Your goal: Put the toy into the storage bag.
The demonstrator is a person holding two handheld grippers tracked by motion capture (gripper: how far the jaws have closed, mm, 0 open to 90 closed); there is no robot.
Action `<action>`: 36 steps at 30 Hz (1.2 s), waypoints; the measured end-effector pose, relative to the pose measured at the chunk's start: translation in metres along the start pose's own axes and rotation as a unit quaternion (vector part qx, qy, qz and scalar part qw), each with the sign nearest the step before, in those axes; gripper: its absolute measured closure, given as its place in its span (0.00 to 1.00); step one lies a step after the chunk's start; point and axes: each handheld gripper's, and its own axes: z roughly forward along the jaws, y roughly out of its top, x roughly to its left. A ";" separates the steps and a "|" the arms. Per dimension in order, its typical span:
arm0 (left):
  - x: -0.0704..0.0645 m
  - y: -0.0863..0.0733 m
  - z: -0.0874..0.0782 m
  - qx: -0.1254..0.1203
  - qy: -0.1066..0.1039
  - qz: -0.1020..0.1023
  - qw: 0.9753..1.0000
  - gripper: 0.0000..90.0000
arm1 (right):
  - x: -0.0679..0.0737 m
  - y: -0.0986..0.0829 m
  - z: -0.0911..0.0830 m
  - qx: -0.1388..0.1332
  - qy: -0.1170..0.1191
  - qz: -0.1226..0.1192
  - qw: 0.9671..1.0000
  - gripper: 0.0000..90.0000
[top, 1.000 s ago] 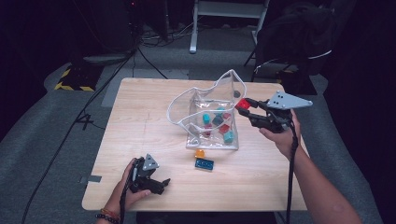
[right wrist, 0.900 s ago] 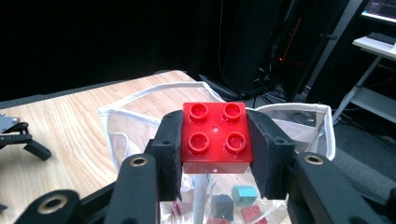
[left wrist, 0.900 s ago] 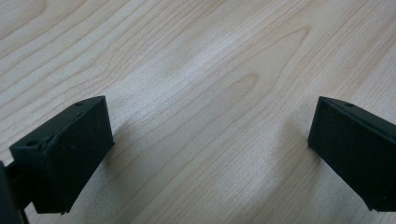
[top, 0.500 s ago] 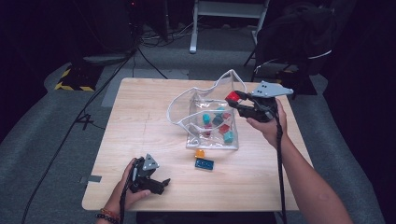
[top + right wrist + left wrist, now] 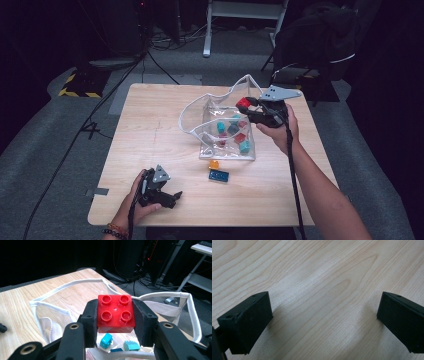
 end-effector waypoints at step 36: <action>0.000 0.000 0.000 -0.001 0.001 0.000 1.000 0.00 | -0.001 -0.017 -0.045 -0.009 -0.002 -0.008 1.000 0.61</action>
